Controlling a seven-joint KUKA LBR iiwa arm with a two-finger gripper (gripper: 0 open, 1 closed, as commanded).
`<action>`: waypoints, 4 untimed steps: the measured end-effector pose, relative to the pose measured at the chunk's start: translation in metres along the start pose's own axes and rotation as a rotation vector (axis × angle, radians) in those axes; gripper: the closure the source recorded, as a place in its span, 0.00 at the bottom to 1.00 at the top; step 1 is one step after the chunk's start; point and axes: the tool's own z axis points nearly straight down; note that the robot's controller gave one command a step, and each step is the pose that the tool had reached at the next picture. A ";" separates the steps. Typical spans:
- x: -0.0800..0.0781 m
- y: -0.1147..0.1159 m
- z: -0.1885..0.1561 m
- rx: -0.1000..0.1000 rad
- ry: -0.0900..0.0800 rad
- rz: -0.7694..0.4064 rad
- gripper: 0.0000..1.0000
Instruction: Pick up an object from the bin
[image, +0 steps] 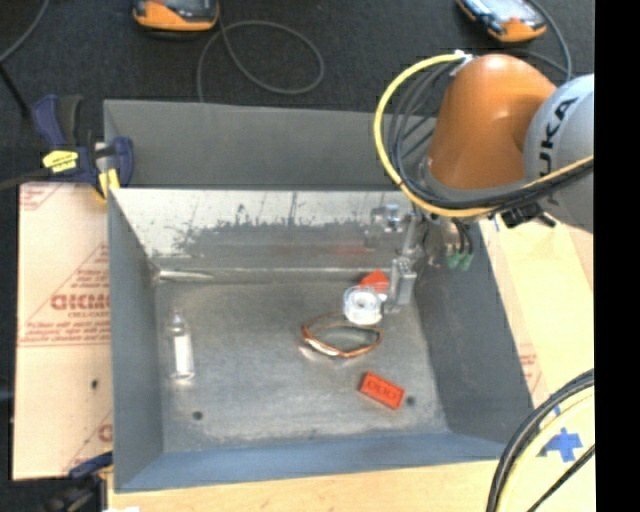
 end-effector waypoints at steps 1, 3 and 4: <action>-0.001 0.000 -0.005 0.000 -0.008 0.000 0.00; -0.002 0.024 0.072 -0.001 -0.006 0.048 0.00; -0.004 0.014 0.096 -0.001 -0.015 0.224 0.00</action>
Offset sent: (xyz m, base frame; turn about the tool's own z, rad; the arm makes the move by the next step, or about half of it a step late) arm 0.0191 0.0557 -0.1190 -0.1282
